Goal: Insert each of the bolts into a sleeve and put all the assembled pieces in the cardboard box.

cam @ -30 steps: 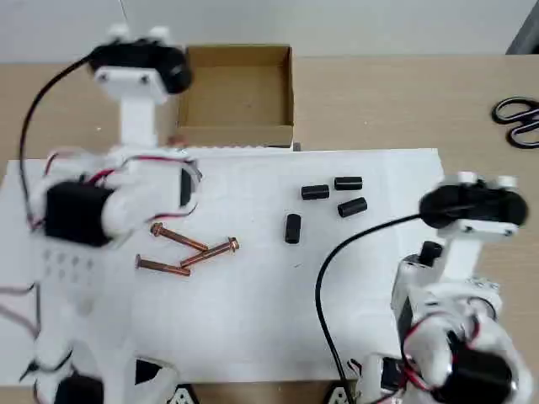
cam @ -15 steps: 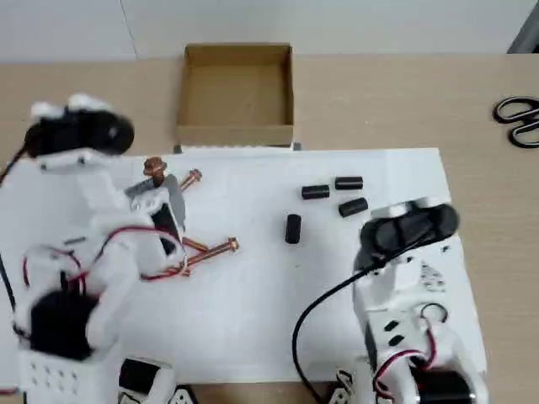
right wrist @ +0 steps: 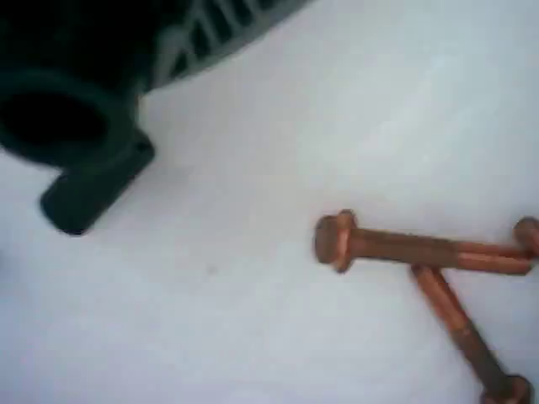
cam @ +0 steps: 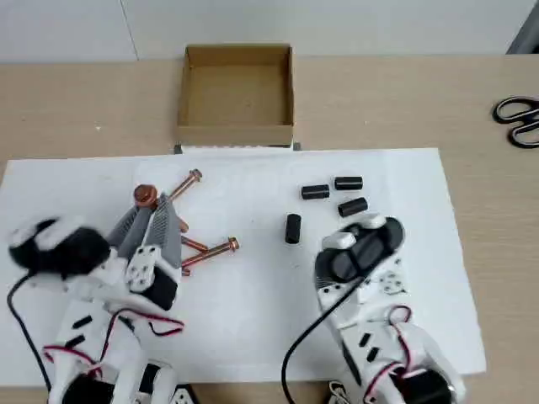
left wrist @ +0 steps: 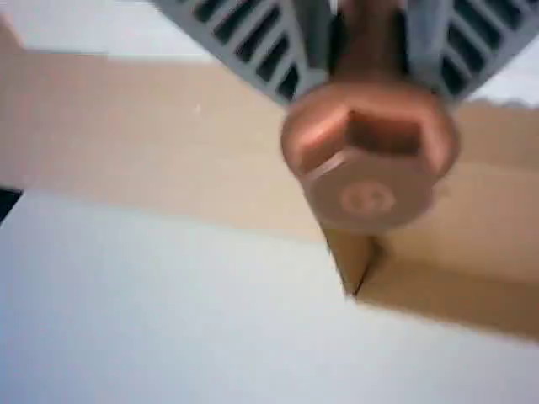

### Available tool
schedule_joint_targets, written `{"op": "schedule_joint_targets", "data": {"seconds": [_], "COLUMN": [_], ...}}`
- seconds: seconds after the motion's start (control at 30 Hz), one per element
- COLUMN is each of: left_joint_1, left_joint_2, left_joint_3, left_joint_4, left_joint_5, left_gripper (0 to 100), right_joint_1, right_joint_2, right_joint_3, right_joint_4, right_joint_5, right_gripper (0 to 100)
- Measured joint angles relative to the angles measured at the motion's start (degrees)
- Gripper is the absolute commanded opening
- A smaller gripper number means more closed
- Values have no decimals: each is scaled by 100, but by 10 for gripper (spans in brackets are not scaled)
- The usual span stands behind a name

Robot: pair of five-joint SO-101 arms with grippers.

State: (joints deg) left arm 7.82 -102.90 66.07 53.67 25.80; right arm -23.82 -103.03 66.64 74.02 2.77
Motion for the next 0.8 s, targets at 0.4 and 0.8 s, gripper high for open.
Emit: {"op": "schedule_joint_targets", "data": {"seconds": [0.4,0.8], "left_joint_1": [1011,1749], "left_joint_2": [-44,-44], "left_joint_3": [167,193], "left_joint_4": [-70,-70], "left_joint_5": [668,668], "left_gripper": [6,6], "right_joint_1": [-1459,-1890], "right_joint_2": [-18,-18], "right_joint_3": [1037,1380], "right_joint_4": [-1486,-1732], "right_joint_5": [0,0], "right_gripper": [3,3]}}
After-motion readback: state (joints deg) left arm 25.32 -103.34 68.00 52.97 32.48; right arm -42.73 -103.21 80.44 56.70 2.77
